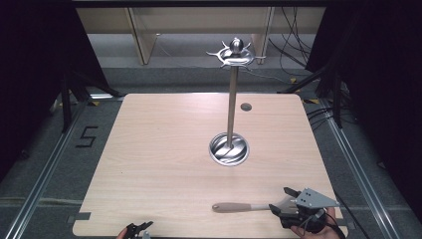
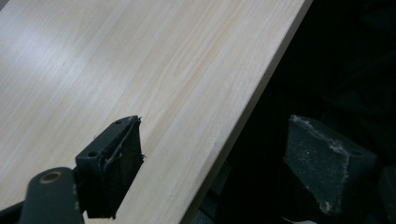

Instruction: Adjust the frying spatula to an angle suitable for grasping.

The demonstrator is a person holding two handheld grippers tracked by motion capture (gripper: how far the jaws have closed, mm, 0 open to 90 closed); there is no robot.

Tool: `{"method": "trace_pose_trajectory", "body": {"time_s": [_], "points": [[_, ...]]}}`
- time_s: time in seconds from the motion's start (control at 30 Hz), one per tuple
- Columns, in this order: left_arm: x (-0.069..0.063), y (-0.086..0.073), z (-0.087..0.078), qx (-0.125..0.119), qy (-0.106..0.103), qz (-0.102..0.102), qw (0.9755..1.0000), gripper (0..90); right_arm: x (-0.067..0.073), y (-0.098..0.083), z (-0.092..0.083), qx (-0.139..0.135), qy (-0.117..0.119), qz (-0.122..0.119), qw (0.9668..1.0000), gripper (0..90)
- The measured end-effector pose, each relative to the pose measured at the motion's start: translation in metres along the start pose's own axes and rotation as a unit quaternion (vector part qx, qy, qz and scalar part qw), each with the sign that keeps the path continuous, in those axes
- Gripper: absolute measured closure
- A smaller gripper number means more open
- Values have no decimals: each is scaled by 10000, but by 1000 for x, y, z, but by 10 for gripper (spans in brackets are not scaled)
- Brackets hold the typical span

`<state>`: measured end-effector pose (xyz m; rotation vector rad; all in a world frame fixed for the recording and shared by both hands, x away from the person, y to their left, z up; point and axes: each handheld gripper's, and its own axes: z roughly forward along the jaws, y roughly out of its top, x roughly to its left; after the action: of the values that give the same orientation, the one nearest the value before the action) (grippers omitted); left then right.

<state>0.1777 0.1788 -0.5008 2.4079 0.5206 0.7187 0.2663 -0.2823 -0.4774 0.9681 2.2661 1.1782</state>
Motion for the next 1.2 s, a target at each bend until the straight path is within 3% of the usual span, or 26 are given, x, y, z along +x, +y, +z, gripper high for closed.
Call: {"method": "trace_pose_trajectory", "body": {"time_s": [0.07,0.1,0.2,0.4,0.47,0.57,0.6,0.63,0.67,0.7,0.73,0.77,0.87,0.9,0.93,1.0,1.07,1.13,1.2], "points": [[0,0,0,9,-2,-5,10000,181,1,0,0,24,25,65,10000,259],[1,0,-2,23,-41,18,10000,181,-1,1,1,36,124,-48,9999,263],[2,1,-3,106,-74,30,9999,181,2,2,0,42,50,9,10000,270],[1,-1,1,33,-52,-48,10000,181,2,6,2,100,158,-171,9997,294],[1,0,-1,33,35,-30,10000,181,2,11,4,115,168,-231,9995,295],[-1,1,-2,17,-32,-4,10000,180,2,15,4,93,139,-291,9994,298],[-1,1,-1,2,30,-3,10000,180,3,18,4,149,157,-258,9994,298],[-1,1,0,0,-36,-25,10000,181,2,20,5,122,126,-375,9991,298],[0,1,0,22,-122,5,9999,180,5,24,6,222,195,-301,9991,298],[-1,1,0,19,-61,-25,10000,180,5,24,6,222,195,-301,9991,298],[-1,1,0,3,14,-21,10000,180,3,27,7,232,235,-440,9985,298],[0,1,-1,11,-12,-27,10000,176,5,31,11,393,387,-481,9973,298],[0,1,-1,13,0,-33,10000,175,6,36,16,550,495,-631,9953,305],[0,1,-1,14,0,-26,10000,175,9,40,20,728,653,-759,9923,310],[0,1,-1,14,0,-26,10000,175,9,40,20,728,653,-759,9923,310],[1,1,0,20,20,-41,10000,175,9,46,27,870,841,-974,9879,312],[1,0,-1,32,63,-17,10000,175,10,49,31,972,844,-938,9872,314],[1,0,-1,16,-51,-20,10000,175,11,53,35,1064,910,-1033,9848,322],[1,1,-2,39,-35,-14,10000,175,12,54,38,1089,950,-1092,9834,328]]}}
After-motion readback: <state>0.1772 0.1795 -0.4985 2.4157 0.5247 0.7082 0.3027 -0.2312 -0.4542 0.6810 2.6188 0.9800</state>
